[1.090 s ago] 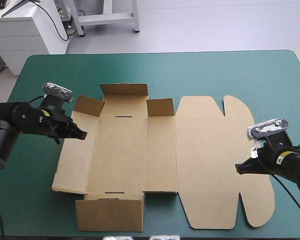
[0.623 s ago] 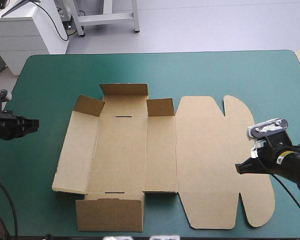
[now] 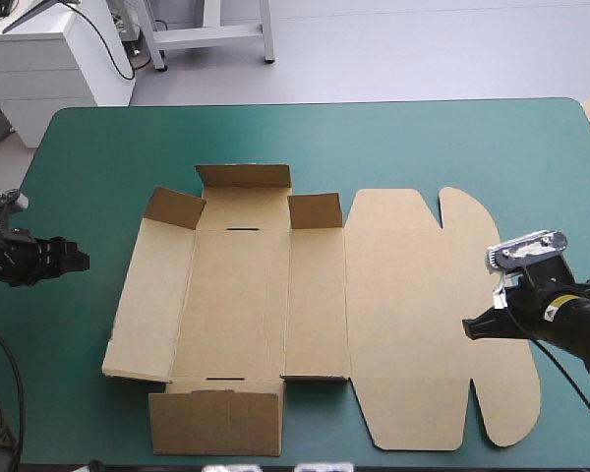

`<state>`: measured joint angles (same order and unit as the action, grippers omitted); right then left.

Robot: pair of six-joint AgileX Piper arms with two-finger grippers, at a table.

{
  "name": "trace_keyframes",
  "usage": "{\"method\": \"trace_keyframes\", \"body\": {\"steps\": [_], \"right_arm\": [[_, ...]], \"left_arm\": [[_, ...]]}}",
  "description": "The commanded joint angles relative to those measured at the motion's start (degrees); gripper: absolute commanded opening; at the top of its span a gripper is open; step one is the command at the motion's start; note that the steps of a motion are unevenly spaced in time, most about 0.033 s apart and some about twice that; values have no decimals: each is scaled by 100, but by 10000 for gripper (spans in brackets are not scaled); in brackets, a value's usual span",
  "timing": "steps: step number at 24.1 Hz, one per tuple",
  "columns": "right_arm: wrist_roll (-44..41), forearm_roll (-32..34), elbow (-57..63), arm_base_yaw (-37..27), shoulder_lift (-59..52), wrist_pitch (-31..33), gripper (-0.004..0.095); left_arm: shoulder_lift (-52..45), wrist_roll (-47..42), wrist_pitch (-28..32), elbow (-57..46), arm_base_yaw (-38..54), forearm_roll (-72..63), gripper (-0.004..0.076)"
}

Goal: Fold the box

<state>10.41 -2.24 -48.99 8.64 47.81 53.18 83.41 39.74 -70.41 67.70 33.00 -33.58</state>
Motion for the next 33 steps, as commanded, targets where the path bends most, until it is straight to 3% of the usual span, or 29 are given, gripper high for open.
{"method": "trace_keyframes", "body": {"steps": [1, 5, 10, 18, 29, 33], "right_arm": [[55, 35, -158, -50, -40, -339, -16], [55, 35, -158, -50, -40, -363, -16], [55, 35, -158, -50, -40, -371, -16], [55, 35, -158, -50, -40, -376, -16], [95, 35, -158, -50, -40, -411, -16], [95, 35, -158, -50, -40, -411, -16]], "left_arm": [[207, 0, -342, -15, -24, -428, 444], [860, 620, -388, -316, -309, -882, 445], [1248, 652, -388, -399, -642, -835, 445], [1277, 566, -388, -459, -1020, -563, 444], [1277, 590, -388, -1399, -1087, -507, 444], [1277, 579, -388, -1406, -1101, -631, 400]]}}
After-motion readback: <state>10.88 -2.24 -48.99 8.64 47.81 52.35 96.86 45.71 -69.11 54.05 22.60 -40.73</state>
